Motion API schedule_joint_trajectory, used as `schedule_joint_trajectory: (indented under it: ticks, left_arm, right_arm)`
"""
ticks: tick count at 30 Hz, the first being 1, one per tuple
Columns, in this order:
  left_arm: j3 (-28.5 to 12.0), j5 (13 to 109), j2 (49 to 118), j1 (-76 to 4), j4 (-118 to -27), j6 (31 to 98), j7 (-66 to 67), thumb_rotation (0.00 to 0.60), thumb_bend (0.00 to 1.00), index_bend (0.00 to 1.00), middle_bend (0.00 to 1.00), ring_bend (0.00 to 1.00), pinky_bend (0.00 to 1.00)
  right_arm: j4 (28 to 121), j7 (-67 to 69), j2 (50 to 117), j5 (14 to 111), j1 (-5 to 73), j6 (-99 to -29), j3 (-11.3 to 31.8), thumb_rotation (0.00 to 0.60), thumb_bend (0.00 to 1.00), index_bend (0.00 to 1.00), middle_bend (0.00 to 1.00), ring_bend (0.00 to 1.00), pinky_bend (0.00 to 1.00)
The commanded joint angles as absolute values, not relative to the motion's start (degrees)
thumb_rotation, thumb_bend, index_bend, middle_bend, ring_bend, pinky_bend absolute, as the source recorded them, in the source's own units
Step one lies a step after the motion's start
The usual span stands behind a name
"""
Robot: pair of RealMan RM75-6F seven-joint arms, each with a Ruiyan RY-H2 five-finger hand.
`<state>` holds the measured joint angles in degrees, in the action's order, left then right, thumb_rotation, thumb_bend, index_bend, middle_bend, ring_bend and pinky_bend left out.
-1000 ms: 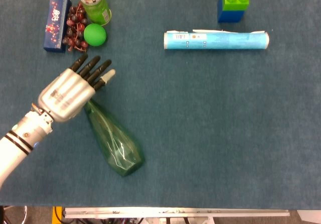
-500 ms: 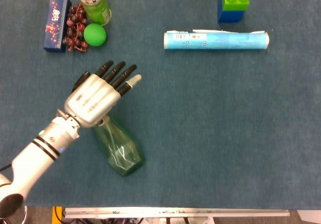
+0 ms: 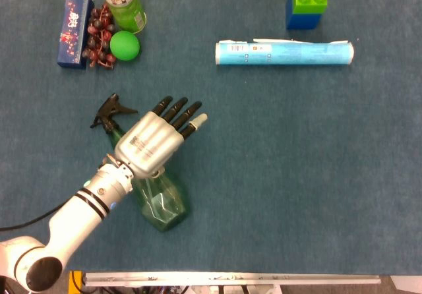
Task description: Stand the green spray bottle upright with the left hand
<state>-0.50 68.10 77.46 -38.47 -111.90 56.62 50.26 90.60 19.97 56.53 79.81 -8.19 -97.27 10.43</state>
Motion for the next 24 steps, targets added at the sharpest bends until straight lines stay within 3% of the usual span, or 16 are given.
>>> schedule_joint_trajectory:
  ticks: [1, 24]
  left_arm:
    - [0.3, 67.3, 78.0, -38.7, -112.8, 57.4, 51.5, 0.6, 0.03, 0.0, 0.0, 0.0, 0.1]
    - [8.9, 72.3, 72.4, -33.7, -118.1, 64.7, 54.4, 0.6, 0.03, 0.0, 0.0, 0.0, 0.1]
  right_arm:
    - [90.6, 20.0, 56.5, 79.9, -8.2, -97.3, 10.4, 0.6, 0.1, 0.48, 0.34, 0.26, 0.36]
    - [90.7, 19.9, 56.6, 80.0, -8.3, -97.5, 10.4, 0.6, 0.1, 0.48, 0.34, 0.26, 0.36]
